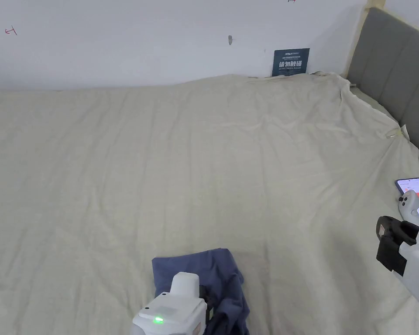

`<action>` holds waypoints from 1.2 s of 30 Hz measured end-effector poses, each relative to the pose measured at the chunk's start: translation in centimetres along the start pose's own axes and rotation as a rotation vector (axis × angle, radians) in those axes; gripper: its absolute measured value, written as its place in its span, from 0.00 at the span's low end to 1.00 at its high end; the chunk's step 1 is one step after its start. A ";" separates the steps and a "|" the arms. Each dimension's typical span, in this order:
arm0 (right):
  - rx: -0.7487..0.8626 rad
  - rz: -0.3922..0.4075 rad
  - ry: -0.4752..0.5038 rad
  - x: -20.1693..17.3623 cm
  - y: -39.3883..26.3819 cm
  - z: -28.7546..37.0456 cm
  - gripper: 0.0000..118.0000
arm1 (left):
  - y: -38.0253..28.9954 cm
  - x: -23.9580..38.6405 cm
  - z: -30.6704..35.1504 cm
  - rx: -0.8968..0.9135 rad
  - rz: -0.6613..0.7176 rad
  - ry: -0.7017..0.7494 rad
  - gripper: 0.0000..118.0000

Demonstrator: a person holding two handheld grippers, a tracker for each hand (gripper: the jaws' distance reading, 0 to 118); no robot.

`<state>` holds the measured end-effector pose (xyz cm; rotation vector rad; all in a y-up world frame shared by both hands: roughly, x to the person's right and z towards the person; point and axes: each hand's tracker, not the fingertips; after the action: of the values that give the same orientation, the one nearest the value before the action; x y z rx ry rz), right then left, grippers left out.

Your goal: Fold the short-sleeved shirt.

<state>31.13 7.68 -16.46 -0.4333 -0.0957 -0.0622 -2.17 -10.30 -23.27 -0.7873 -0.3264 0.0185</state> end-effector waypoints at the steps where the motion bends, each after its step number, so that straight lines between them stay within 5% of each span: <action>1: 0.000 -0.001 -0.003 0.2 0.0 0.0 0.00 | 0.1 0.4 -0.1 0.000 0.009 -0.001 0.00; 23: 0.005 -0.023 -0.032 1.5 0.0 0.6 0.00 | 0.5 5.5 -1.2 -0.009 -0.012 -0.142 0.00; 26: 0.020 -0.018 -0.021 0.9 0.5 1.0 0.00 | 2.8 3.9 1.7 0.084 0.071 -0.168 0.00; 36: 0.142 0.010 0.042 -3.5 3.5 2.3 0.00 | 11.5 -2.8 13.8 0.471 -0.001 -0.008 0.00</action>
<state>27.78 12.01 -16.21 -0.2901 -0.0561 -0.0540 -7.73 7.00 -23.00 -0.3201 -0.3138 0.0942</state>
